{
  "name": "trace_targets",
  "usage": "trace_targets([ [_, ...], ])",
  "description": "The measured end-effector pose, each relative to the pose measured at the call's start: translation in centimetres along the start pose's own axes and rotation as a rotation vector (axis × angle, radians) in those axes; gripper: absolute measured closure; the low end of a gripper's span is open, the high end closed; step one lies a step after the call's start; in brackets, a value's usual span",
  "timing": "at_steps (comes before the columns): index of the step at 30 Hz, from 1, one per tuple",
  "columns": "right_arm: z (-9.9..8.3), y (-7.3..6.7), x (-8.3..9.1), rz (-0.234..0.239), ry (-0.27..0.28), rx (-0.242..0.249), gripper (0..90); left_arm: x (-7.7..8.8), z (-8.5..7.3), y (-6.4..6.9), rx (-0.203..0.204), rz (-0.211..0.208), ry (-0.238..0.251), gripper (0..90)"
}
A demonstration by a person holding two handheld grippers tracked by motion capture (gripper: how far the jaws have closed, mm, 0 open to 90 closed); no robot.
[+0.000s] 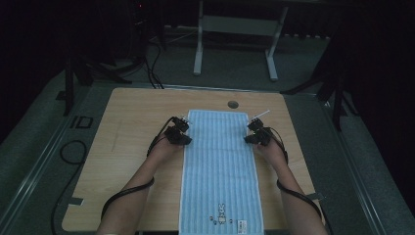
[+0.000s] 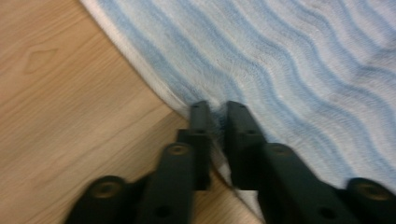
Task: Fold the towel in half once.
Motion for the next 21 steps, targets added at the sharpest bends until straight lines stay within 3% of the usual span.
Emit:
trace_targets([
  [3, 0.2, 0.1, 0.5, 0.004, 0.019, -0.008, 87.4, 0.9, 0.5, 0.2, 0.021, -0.01, 0.053, 87.1],
  [9, 0.8, 0.1, 2.8, 0.024, 0.074, -0.003, 87.4, 3.4, 1.3, 0.4, 0.018, -0.004, 0.116, 87.3],
  [11, 0.9, -0.5, 4.9, 0.05, 0.124, 0.016, 87.4, 4.9, 1.1, 0.7, 0.027, 0.0, 0.14, 87.2],
  [14, 0.6, -1.1, 6.1, 0.069, 0.143, 0.031, 87.4, 5.8, 0.8, 1.1, -0.001, 0.019, 0.149, 87.2],
  [16, -0.1, -2.0, 7.6, 0.089, 0.173, 0.051, 87.3, 7.0, 0.1, 2.0, -0.009, 0.029, 0.158, 87.2],
  [19, -1.5, -3.3, 8.5, 0.093, 0.178, 0.091, 87.3, 8.3, -1.2, 3.6, -0.039, 0.023, 0.17, 87.1],
  [21, -2.8, -4.2, 8.7, 0.1, 0.166, 0.124, 87.3, 8.9, -2.4, 4.8, -0.053, -0.013, 0.162, 87.0],
])
Point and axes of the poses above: each handheld gripper's, and its own axes: x roughly backward along the jaws, z roughly out of its top, y roughly to its right, the point moved 8 cm from there along -x, roughly forward along the jaws, and after that the axes turned 4 degrees about -x, right-handed, at the moved point
